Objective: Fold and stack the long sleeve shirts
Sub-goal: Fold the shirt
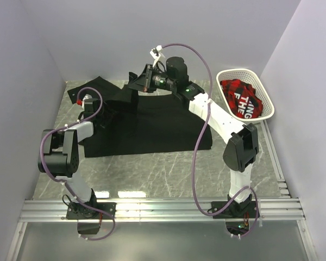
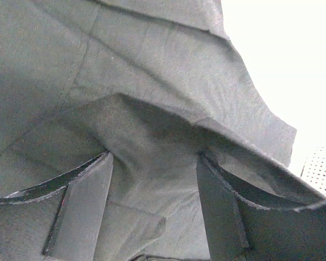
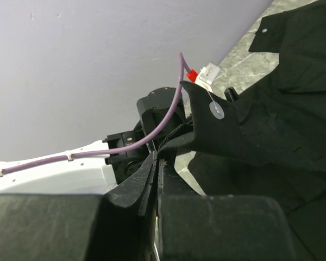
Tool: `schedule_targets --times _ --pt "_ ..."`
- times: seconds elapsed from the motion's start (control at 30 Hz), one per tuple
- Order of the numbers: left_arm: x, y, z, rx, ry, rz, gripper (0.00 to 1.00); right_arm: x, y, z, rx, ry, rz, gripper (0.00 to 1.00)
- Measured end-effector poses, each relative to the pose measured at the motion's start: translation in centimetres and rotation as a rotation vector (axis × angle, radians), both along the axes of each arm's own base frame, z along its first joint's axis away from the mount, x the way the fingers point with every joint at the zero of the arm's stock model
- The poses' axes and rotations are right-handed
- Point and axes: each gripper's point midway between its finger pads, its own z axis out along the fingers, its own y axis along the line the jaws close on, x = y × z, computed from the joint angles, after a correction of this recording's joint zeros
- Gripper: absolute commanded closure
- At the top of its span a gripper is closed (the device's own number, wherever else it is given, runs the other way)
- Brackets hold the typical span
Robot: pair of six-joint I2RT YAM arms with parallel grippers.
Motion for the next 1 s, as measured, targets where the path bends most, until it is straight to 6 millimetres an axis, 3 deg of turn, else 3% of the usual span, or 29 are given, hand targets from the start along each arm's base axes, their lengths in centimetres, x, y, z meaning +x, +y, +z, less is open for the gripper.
schedule_targets --times 0.3,0.5,0.77,1.0 --pt "0.2 0.1 -0.8 0.000 0.007 0.008 0.23 -0.4 -2.1 -1.8 -0.080 0.004 -0.017 1.00" --pt "-0.4 0.2 -1.1 -0.019 0.041 0.032 0.18 -0.1 -3.4 -6.0 -0.171 0.055 -0.034 1.00" --pt "-4.1 0.1 -0.5 -0.068 0.107 0.076 0.17 -0.1 -5.0 -9.6 -0.284 0.079 -0.062 1.00" --pt "-8.4 0.6 2.8 -0.061 0.093 0.099 0.18 -0.9 -6.5 -9.7 -0.329 0.067 -0.075 1.00"
